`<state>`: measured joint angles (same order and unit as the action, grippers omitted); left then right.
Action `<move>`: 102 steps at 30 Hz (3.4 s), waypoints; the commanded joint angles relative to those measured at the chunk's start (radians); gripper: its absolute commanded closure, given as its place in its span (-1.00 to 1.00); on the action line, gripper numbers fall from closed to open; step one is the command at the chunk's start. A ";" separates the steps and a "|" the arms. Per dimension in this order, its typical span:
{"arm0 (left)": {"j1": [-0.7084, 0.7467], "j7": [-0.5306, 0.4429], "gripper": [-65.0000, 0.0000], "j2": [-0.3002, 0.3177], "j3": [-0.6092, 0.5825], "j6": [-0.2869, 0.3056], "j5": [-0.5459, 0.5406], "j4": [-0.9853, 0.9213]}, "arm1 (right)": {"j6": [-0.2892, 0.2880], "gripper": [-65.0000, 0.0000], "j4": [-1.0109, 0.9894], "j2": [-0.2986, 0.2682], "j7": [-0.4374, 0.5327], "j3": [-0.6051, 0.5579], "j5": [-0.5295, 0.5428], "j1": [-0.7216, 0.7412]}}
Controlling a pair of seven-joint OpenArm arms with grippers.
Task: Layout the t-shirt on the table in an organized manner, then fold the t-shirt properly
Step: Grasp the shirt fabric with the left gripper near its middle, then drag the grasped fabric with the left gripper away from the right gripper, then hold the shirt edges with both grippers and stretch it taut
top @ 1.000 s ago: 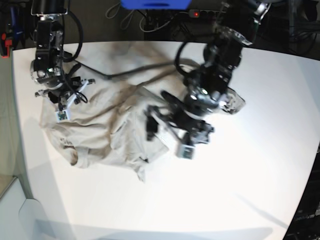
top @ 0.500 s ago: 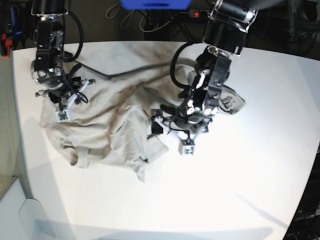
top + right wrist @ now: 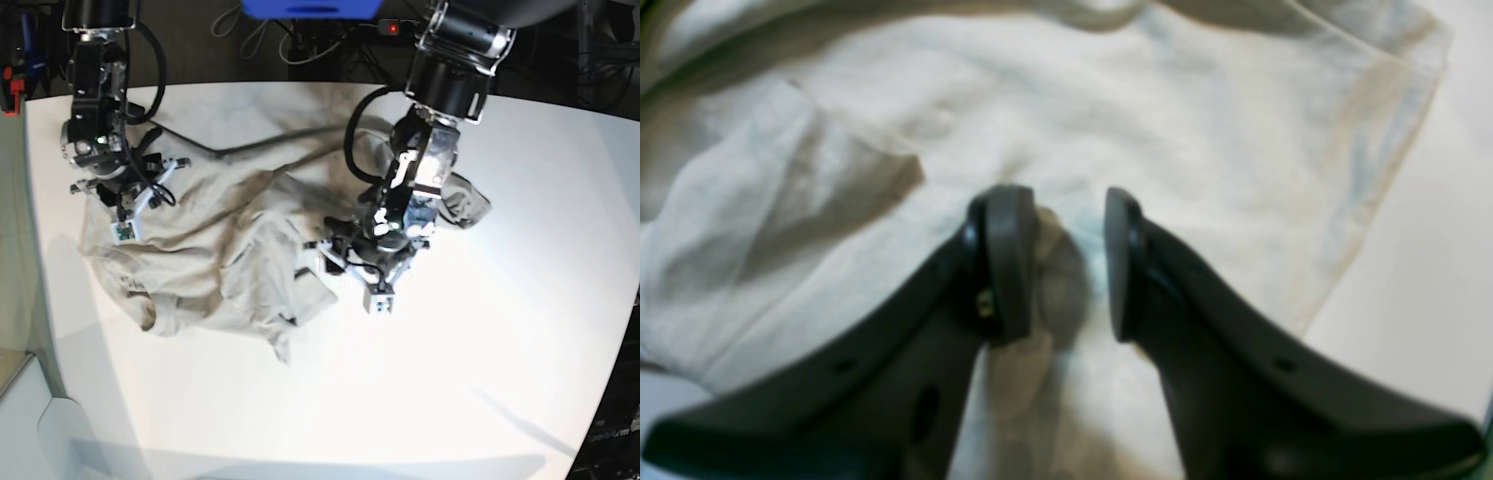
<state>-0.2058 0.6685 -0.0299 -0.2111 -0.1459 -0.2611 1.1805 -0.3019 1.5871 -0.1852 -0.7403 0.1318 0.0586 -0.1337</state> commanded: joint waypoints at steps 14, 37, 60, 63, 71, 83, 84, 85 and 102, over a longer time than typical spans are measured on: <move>0.035 0.063 0.99 0.066 0.213 0.004 -0.017 0.144 | -0.015 0.40 0.012 -0.007 -0.006 0.004 -0.006 0.006; -0.108 0.130 0.99 0.354 0.480 0.007 -0.016 0.209 | -0.015 0.41 -0.081 -0.006 0.031 0.002 -0.001 0.012; -0.162 0.087 0.35 0.462 0.579 0.009 -0.008 0.092 | -0.015 0.41 -0.078 -0.006 0.031 -0.002 -0.003 0.009; -0.192 0.087 -0.35 0.465 0.580 0.009 -0.007 0.078 | -0.015 0.41 -0.078 -0.006 0.031 -0.002 -0.004 0.009; -0.105 0.290 -0.11 0.445 0.588 0.090 -0.116 0.281 | -0.016 0.41 -0.027 -0.007 0.032 -0.002 -0.003 0.010; 0.243 0.373 0.68 0.261 0.579 0.099 -0.188 0.396 | -0.016 0.40 0.180 -0.007 0.029 0.004 -0.001 -0.031; 0.253 0.373 0.68 0.255 0.579 0.099 -0.188 0.396 | -0.016 0.40 0.193 -0.007 0.024 0.004 -0.001 -0.040; 0.259 0.373 0.68 0.249 0.579 0.099 -0.188 0.393 | -0.016 0.40 0.207 -0.007 0.026 0.004 -0.001 -0.050; 0.088 0.207 0.68 0.333 0.488 0.101 -0.188 0.065 | -0.122 0.39 0.241 -0.006 0.031 0.001 -0.007 -0.182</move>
<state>-0.1116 0.8577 0.2909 0.2749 -0.0269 -0.4686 1.2415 -0.4126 1.8160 -0.1822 -0.7204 0.1261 0.0547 -0.3214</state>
